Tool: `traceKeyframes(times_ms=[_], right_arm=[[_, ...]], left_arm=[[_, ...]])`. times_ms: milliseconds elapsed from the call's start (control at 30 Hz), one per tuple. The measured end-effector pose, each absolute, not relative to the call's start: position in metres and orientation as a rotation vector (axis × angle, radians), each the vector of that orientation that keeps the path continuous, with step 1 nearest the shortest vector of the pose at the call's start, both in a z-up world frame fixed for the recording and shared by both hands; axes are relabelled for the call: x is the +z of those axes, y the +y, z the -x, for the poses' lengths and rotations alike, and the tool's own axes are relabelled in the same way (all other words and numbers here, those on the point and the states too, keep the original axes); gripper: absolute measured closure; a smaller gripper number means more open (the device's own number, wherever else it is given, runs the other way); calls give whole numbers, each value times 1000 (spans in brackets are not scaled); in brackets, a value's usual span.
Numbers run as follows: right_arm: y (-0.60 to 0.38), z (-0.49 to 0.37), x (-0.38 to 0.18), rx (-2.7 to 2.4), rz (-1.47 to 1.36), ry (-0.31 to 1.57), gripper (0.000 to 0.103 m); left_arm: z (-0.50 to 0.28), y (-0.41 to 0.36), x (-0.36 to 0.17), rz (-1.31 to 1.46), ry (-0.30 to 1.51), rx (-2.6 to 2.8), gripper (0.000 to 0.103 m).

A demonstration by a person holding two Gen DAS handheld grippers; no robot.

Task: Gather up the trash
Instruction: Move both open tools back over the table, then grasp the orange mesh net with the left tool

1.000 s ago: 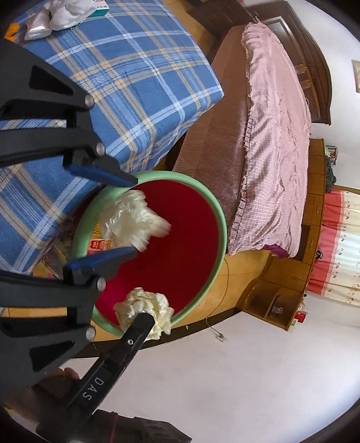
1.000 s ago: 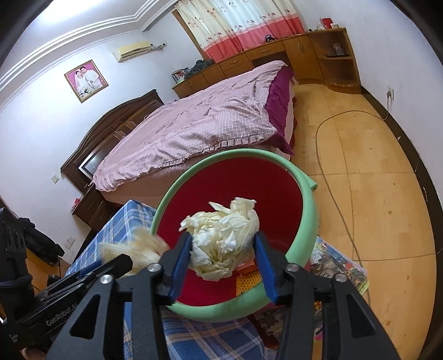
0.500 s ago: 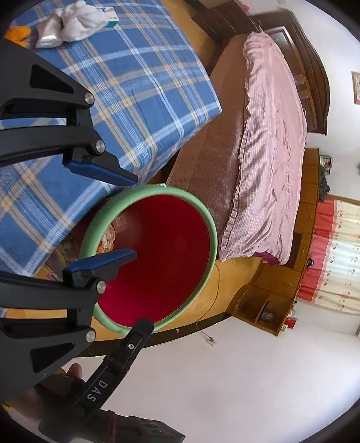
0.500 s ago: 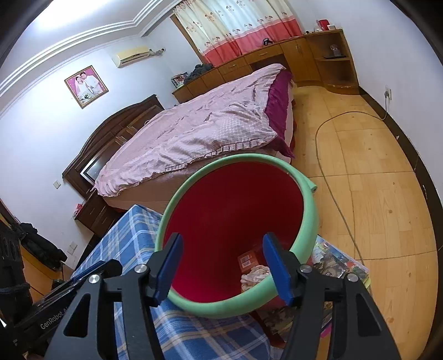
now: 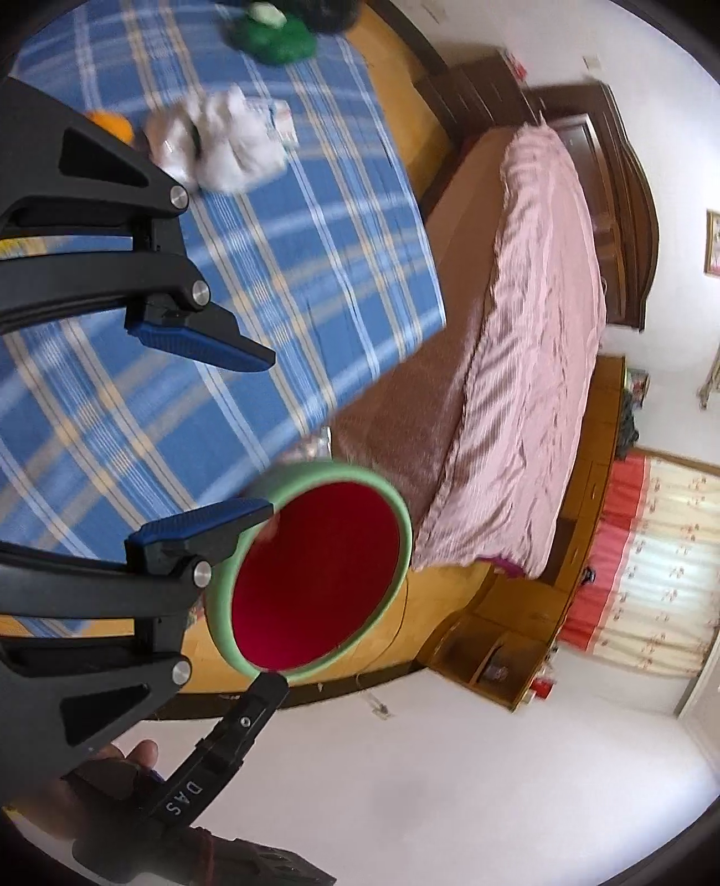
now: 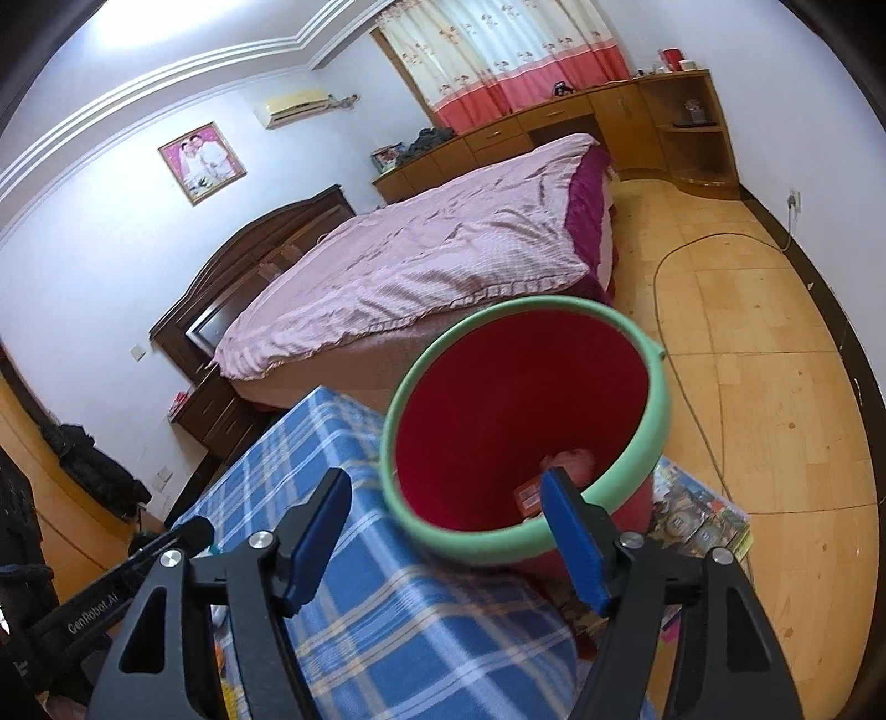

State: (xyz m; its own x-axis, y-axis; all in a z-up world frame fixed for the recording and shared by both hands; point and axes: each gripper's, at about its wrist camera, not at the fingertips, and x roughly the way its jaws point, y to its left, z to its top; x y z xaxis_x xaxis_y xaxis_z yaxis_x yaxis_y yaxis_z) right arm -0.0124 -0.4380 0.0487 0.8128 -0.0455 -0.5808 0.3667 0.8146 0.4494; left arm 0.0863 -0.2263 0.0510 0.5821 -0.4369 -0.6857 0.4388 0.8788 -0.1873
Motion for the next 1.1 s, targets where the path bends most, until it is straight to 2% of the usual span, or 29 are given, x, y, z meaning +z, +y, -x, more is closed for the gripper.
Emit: traceKeyframes(times_ms=[467,833,1100], right_arm=[[-365,23,51,-115,-538,651,27],[-327,20,41,-69,-497,706,25],[-311,8,28,-61,-480,763,25]], left_arm=[[-70,-121,43,30,846,-301,55],[-78,-61,-4,22,955,-182,55],[-87,-53,-34,52,1015,-180,55]])
